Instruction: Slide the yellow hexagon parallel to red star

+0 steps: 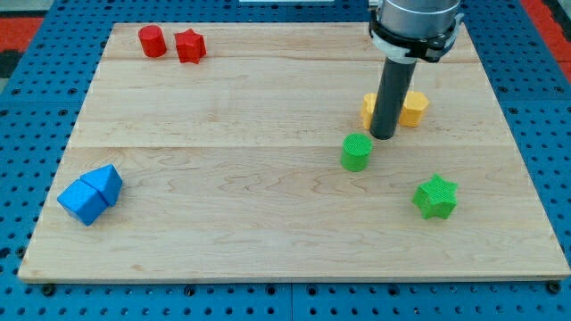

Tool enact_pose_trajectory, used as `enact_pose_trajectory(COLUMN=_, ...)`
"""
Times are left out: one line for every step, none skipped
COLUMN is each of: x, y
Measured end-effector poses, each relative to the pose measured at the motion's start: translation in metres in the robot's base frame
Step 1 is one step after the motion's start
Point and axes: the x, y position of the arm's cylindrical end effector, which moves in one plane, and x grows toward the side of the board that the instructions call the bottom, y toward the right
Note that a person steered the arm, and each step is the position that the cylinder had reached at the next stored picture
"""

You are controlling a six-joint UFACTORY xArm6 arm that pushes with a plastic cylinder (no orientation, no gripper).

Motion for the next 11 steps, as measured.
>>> enact_pose_trajectory(x=0.002, y=0.023)
enact_pose_trajectory(x=-0.022, y=0.051)
enact_pose_trajectory(x=-0.087, y=0.064)
enact_pose_trajectory(x=-0.163, y=0.064)
enact_pose_trajectory(x=-0.120, y=0.080)
enact_pose_trajectory(x=-0.096, y=0.078)
enact_pose_trajectory(x=-0.141, y=0.047)
enact_pose_trajectory(x=-0.152, y=0.038)
enact_pose_trajectory(x=-0.102, y=0.034)
enact_pose_trajectory(x=-0.131, y=0.005)
enact_pose_trajectory(x=-0.171, y=-0.010)
